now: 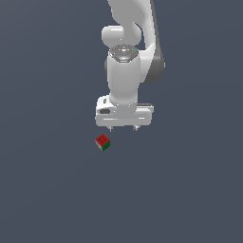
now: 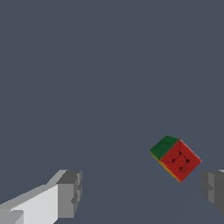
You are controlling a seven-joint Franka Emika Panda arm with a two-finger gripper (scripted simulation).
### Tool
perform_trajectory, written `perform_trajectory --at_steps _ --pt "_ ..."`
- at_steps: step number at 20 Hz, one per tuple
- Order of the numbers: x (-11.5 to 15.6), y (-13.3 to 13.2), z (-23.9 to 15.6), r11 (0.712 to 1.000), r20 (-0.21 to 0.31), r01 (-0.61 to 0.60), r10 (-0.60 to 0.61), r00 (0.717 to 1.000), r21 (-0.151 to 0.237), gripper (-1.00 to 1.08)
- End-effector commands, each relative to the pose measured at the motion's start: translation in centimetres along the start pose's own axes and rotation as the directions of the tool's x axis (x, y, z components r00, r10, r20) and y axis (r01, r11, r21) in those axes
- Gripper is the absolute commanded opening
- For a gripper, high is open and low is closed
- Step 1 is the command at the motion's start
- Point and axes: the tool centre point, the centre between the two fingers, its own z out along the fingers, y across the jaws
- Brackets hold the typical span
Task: Pick up the object and move it to a goal position.
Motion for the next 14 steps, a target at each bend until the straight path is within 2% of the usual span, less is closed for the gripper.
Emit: perform_trajectory --at_steps 1,8,14 --pt "-0.1 0.3 0.3 1.000 0.002 0.019 -0.019 1.000 -0.001 1.00" --pt "-0.4 1.7 1.7 0.994 0.011 0.109 -0.109 0.994 -0.004 1.00" --pt "-0.9 3.5 3.6 0.974 0.024 0.227 -0.226 0.974 -0.003 1.00"
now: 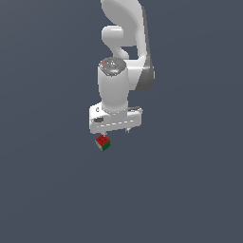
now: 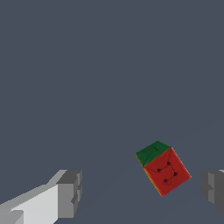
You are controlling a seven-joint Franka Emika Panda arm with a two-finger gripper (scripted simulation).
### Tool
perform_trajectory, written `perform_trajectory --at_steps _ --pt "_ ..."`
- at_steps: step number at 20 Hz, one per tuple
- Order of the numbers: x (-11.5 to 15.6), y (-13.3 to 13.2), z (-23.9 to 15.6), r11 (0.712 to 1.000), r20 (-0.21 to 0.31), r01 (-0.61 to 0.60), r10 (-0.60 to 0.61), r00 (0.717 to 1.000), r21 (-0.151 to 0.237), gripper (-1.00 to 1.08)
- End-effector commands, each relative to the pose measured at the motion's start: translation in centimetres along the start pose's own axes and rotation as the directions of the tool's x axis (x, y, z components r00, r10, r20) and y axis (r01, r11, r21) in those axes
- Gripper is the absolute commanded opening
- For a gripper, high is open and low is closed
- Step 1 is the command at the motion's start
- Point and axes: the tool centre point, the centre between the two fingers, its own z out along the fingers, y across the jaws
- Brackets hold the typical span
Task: Pick up the object and move it to a goal position.
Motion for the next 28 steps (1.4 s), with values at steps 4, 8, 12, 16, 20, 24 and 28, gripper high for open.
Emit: perform_trajectory --at_steps 4,8,12,16,20,24,28 --pt "-0.9 1.6 1.9 0.993 0.012 0.119 -0.119 0.993 0.001 1.00" --pt "-1.6 2.8 3.2 0.979 0.020 0.205 -0.205 0.979 0.005 1.00" --pt "-2.3 3.8 4.5 0.957 0.027 0.289 -0.290 0.957 0.010 1.00" --pt "-3.0 4.8 5.8 0.930 0.032 0.368 -0.369 0.929 0.017 1.00" --pt "-3.7 5.6 6.8 0.903 0.035 0.429 -0.430 0.902 0.024 1.00" --pt "-4.1 6.2 7.5 0.880 0.036 0.473 -0.474 0.880 0.029 1.00" --pt "-4.5 6.5 7.9 0.865 0.037 0.500 -0.501 0.864 0.033 1.00"
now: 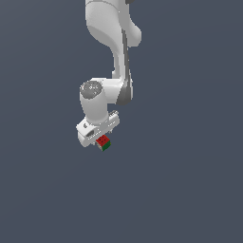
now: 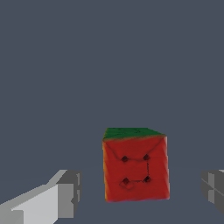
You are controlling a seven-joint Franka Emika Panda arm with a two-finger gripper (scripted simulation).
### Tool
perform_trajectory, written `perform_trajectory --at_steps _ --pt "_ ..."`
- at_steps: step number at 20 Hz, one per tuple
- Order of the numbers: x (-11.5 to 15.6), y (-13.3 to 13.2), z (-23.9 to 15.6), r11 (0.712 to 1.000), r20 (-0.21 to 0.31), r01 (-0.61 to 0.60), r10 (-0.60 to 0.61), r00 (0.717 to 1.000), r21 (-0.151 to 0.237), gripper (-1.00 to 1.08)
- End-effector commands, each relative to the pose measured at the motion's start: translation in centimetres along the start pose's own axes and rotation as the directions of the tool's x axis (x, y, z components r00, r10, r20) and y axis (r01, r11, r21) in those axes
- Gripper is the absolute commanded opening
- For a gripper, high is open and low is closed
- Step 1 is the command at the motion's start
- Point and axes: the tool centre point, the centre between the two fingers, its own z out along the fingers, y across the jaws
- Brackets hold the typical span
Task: Pick up the object and move it to a goal position.
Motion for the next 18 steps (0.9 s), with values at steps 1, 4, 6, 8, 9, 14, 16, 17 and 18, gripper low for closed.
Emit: perform_trajectory --at_steps 1,4,6,8,9,14,16,17,18 --pt "-0.2 0.1 0.2 1.000 0.000 0.018 -0.018 1.000 0.001 1.00" --pt "-0.3 0.1 0.4 1.000 0.001 0.026 -0.026 1.000 0.002 1.00" --pt "-0.3 0.1 0.3 1.000 0.001 0.023 -0.023 1.000 0.002 1.00" --pt "-0.3 0.1 0.5 1.000 0.001 0.023 -0.023 1.000 0.002 1.00" --pt "-0.3 0.1 0.7 1.000 0.001 0.023 -0.023 1.000 0.002 1.00" --pt "-0.4 0.1 2.7 1.000 0.001 0.025 -0.025 1.000 0.002 1.00" --pt "-0.4 0.0 3.8 1.000 0.001 0.026 -0.026 1.000 0.002 1.00" --pt "-0.4 0.0 4.3 1.000 0.001 0.026 -0.026 1.000 0.002 1.00" --pt "-0.4 0.0 4.7 1.000 0.001 0.026 -0.026 1.000 0.002 1.00"
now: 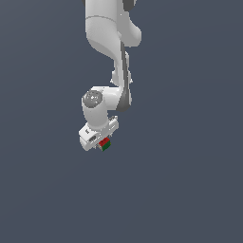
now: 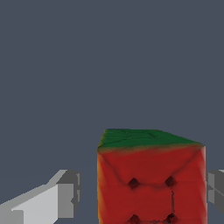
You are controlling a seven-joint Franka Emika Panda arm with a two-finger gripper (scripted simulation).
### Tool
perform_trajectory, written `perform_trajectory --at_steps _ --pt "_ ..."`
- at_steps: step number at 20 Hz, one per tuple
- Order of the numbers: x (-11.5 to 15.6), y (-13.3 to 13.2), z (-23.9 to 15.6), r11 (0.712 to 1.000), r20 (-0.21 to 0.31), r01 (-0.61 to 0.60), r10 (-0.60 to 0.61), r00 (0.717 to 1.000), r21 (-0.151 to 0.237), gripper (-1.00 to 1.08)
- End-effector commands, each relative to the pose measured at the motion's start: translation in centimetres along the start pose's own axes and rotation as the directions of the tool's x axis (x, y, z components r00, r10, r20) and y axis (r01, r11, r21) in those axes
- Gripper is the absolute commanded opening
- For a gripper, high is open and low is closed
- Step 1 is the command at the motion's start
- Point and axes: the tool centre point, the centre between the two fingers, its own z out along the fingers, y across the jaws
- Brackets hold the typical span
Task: Pick up the object and move it to a goal position.
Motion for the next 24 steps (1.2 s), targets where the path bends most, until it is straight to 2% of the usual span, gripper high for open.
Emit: perform_trajectory --at_steps 1,5,6,18,24 --pt "0.0 0.0 1.0 1.000 0.000 0.001 -0.001 1.000 -0.001 1.00" --pt "0.1 0.1 1.4 1.000 0.000 0.001 -0.001 1.000 -0.001 1.00" --pt "0.1 0.1 1.4 1.000 0.000 0.001 -0.001 1.000 -0.001 -1.00" --pt "0.0 0.2 1.2 1.000 0.000 0.001 -0.001 1.000 -0.001 -1.00" --pt "-0.3 0.6 -0.7 1.000 0.000 0.001 -0.001 1.000 -0.001 -1.00"
